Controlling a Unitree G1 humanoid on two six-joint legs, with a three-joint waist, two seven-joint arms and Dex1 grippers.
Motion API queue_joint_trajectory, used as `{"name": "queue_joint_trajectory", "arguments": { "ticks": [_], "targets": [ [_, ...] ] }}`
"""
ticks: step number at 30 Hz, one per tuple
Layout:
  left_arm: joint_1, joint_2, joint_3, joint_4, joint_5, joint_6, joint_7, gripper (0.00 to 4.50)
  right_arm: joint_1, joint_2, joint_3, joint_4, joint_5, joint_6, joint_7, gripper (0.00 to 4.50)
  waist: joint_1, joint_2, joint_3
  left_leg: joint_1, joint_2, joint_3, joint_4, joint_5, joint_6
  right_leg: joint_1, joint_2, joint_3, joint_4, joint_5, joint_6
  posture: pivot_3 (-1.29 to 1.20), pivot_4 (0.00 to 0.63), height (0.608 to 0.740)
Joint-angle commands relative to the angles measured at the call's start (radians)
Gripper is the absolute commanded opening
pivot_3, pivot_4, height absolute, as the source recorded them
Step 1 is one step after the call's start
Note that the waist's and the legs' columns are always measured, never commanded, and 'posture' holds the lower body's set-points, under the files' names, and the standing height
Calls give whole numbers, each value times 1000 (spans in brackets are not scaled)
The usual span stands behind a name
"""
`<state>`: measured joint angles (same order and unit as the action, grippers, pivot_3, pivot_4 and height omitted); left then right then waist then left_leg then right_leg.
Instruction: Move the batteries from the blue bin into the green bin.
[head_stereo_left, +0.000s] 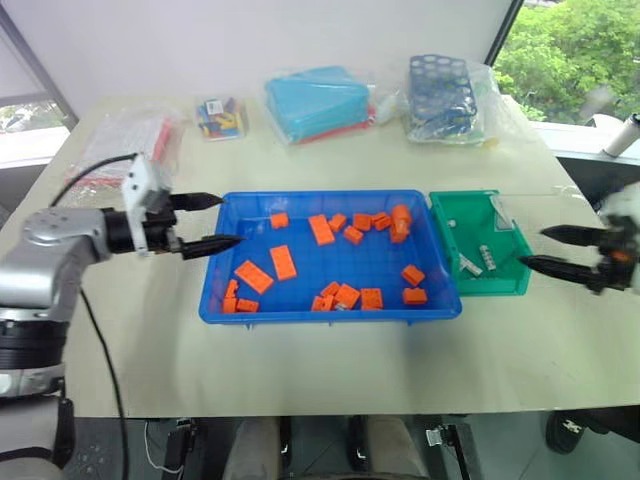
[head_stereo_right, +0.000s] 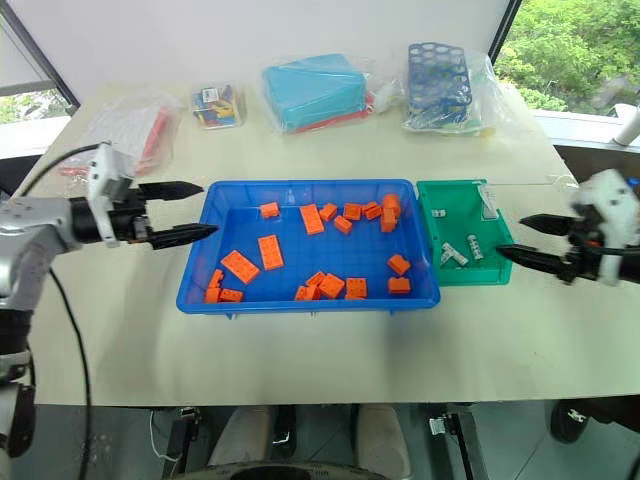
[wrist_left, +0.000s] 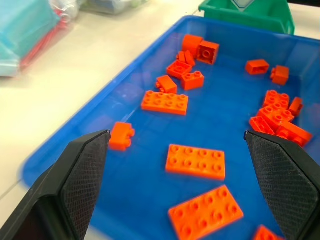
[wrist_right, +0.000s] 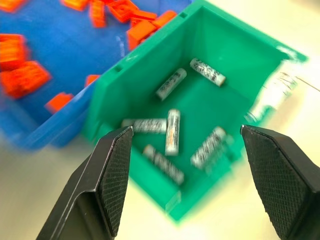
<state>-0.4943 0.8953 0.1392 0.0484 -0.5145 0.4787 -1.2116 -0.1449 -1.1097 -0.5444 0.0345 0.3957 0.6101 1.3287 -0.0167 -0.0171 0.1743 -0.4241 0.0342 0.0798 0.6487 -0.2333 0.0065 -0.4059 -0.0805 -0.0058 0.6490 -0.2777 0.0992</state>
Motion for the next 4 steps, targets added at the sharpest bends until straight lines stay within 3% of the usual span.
{"name": "queue_joint_trajectory", "arguments": {
  "ticks": [1, 4],
  "targets": [
    [9, 32, 48, 30, -10, -11, -25, 4500, 9, -44, -38, 86, 51, -47, 96, 3521, 0, 0, 0, 1, 0, 0, 0, 0, 0, 0, 0, 0, 0, 0, 0, 0, 150, 737],
    [16, 48, 61, 39, 2, -24, -23, 4500, -11, -49, 7, 171, 13, -128, 82, 3521, 1, 0, 0, 0, 1, 0, 0, 0, 0, 1, 0, 0, 0, -1, -1, 0, 150, 737]
  ]
}}
